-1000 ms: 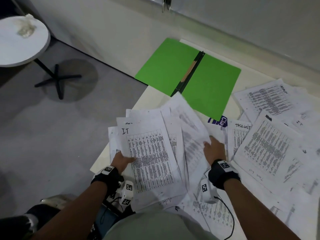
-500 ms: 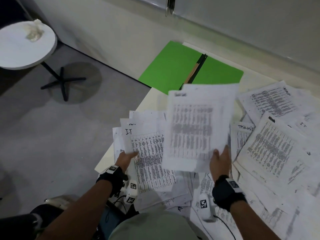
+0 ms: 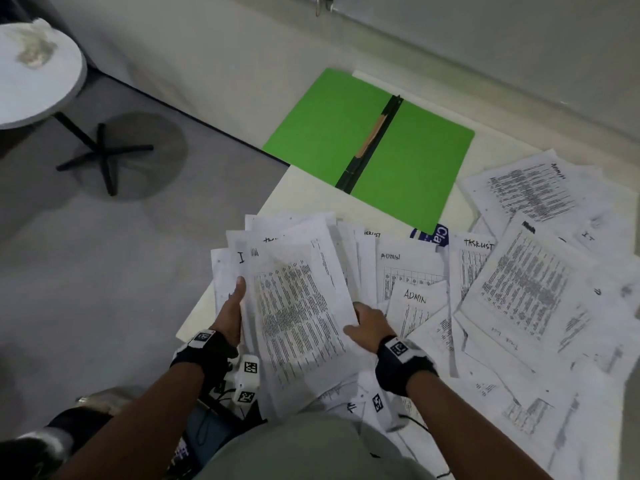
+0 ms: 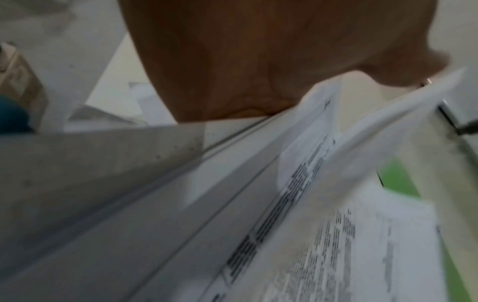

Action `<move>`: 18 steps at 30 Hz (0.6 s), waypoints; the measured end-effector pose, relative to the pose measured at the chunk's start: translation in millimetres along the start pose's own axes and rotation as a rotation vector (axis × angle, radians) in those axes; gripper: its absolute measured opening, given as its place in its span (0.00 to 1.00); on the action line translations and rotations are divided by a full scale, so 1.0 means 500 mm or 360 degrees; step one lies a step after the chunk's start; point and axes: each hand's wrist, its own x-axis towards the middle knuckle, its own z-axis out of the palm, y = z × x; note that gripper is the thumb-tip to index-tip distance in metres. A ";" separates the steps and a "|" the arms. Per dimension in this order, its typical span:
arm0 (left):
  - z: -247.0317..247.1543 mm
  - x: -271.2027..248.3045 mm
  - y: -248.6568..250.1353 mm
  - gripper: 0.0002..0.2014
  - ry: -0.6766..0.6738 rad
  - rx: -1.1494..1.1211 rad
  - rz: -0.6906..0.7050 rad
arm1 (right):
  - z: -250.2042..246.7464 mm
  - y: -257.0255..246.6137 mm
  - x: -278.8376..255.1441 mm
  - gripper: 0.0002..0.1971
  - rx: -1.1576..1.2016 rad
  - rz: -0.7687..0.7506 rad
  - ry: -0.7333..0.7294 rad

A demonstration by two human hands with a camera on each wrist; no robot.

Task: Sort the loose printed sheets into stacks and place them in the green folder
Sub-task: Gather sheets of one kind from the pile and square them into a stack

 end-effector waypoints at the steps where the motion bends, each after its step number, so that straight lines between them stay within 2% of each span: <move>1: 0.003 -0.010 0.011 0.43 -0.0006 -0.0060 -0.0036 | -0.010 0.002 0.009 0.21 -0.0016 0.0010 0.0087; 3: 0.018 -0.028 0.025 0.44 -0.0050 -0.0085 -0.0022 | -0.028 0.004 0.024 0.19 -0.0018 0.0084 0.0357; 5: 0.036 -0.043 0.037 0.43 -0.0076 -0.0017 0.0007 | -0.042 0.011 0.041 0.26 -0.0052 0.0193 0.0561; 6: 0.037 -0.040 0.037 0.39 -0.0050 0.0090 0.0046 | -0.045 0.016 0.049 0.31 -0.0089 0.0217 0.0547; 7: 0.041 -0.038 0.038 0.30 -0.0003 0.0206 0.0092 | -0.048 0.015 0.053 0.36 -0.0096 0.0213 0.0467; 8: 0.040 -0.030 0.033 0.20 0.0050 0.0318 0.0129 | -0.046 0.015 0.057 0.40 -0.0042 0.0175 0.0379; 9: 0.044 -0.026 0.034 0.15 0.0081 0.0405 0.0139 | -0.043 0.010 0.060 0.44 0.0072 0.0133 0.0301; 11: 0.050 -0.022 0.031 0.15 0.0107 0.0479 0.0141 | -0.032 -0.005 0.055 0.49 0.0362 0.0072 0.0218; 13: 0.053 -0.026 0.031 0.17 0.0081 0.0510 0.0154 | -0.012 -0.014 0.056 0.51 0.0629 0.0061 0.0233; 15: 0.042 -0.023 0.031 0.17 0.0038 0.0512 0.0163 | 0.019 -0.016 0.059 0.50 0.0818 0.0095 0.0308; 16: 0.041 -0.024 0.032 0.17 0.0048 0.0491 0.0171 | 0.030 -0.011 0.062 0.46 0.0906 0.0117 0.0295; 18: 0.038 -0.040 0.045 0.17 0.0052 0.0484 0.0198 | 0.046 -0.018 0.057 0.31 0.1066 0.0124 0.0237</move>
